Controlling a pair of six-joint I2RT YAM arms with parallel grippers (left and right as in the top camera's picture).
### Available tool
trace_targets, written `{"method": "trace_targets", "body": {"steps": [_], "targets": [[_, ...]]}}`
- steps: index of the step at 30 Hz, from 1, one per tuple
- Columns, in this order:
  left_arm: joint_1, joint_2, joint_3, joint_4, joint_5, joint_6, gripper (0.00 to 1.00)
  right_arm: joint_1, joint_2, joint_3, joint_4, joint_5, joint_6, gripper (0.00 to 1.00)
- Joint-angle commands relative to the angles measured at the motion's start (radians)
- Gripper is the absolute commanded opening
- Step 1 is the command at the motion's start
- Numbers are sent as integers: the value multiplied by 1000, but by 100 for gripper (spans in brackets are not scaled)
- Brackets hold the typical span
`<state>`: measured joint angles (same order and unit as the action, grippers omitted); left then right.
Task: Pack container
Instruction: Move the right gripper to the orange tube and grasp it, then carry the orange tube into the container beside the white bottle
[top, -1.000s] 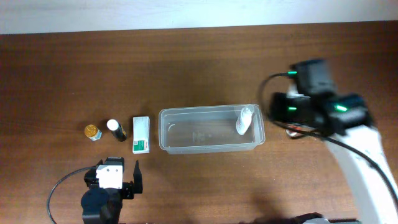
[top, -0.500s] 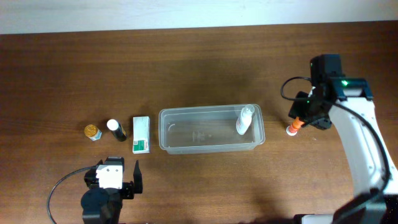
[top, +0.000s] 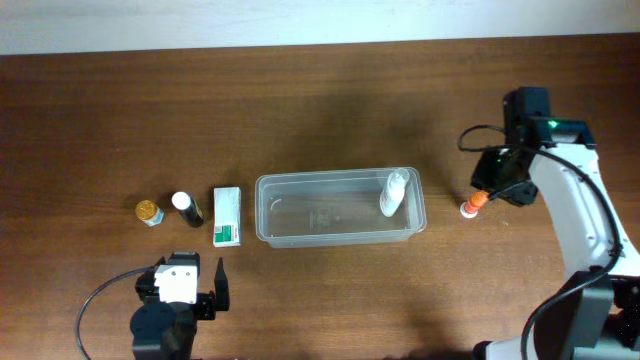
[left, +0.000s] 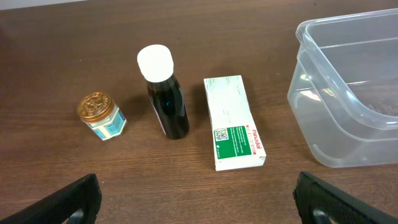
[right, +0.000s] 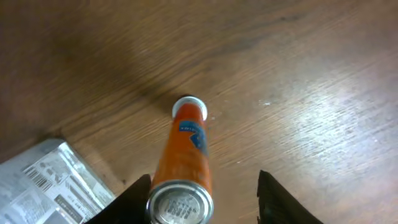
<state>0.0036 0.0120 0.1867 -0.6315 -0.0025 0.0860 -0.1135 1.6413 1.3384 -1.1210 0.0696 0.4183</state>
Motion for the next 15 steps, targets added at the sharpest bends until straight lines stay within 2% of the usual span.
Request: {"method": "trace_targets", "body": {"steps": [1, 4, 6, 15], "targets": [[6, -7, -3, 2, 14, 9, 100, -25, 6, -7, 13, -39, -31, 45], [6, -7, -3, 2, 14, 9, 100, -24, 6, -7, 16, -43, -37, 45], [6, -7, -3, 2, 14, 9, 100, -24, 6, -7, 19, -43, -40, 39], [6, -7, -3, 2, 14, 9, 100, -23, 43, -11, 21, -48, -45, 27]]}}
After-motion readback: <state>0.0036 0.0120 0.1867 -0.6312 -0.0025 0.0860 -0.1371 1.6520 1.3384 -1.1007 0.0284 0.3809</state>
